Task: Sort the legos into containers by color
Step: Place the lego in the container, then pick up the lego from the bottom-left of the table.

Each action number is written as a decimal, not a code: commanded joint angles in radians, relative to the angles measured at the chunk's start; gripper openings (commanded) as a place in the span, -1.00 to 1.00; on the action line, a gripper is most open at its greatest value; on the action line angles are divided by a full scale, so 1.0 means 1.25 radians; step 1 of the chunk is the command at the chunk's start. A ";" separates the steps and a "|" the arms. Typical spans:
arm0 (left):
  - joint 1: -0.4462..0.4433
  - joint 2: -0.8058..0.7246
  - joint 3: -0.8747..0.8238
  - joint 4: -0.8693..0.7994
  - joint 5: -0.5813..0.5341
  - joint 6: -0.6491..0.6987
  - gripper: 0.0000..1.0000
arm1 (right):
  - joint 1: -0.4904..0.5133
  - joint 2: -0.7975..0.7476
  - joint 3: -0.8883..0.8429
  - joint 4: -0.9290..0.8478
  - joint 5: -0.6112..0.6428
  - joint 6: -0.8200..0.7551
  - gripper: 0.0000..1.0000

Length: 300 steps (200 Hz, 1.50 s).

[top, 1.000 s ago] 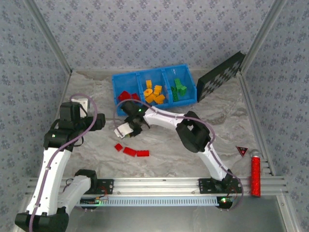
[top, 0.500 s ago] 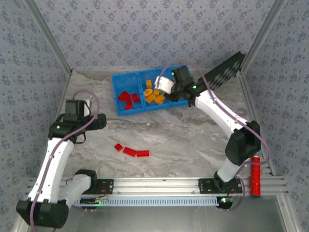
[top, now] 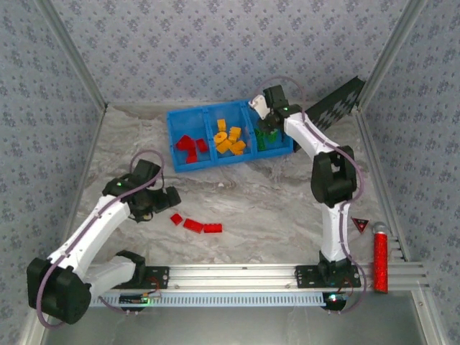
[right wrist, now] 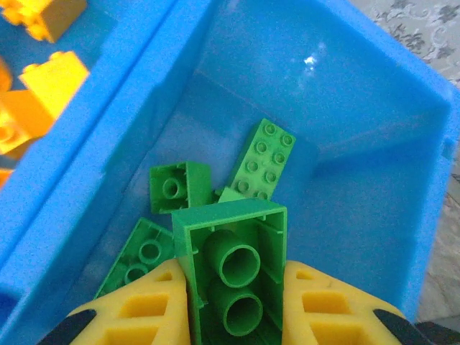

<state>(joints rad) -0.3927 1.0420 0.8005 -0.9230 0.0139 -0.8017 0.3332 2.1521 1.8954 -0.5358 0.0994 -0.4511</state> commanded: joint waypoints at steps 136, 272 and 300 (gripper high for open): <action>-0.130 0.091 -0.069 0.091 -0.069 -0.384 0.86 | -0.049 0.146 0.192 -0.115 -0.123 0.044 -0.05; -0.130 0.211 -0.105 0.222 -0.069 -0.374 0.43 | -0.026 -0.002 0.183 -0.148 -0.140 0.084 0.03; -0.130 0.222 -0.136 0.257 -0.054 -0.383 0.31 | -0.021 -0.030 0.169 -0.149 -0.129 0.095 0.03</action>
<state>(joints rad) -0.5518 1.3003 0.6594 -0.6437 -0.0536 -1.2636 0.2970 2.1727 2.1185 -0.6930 -0.0643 -0.3664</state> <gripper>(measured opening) 0.681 0.513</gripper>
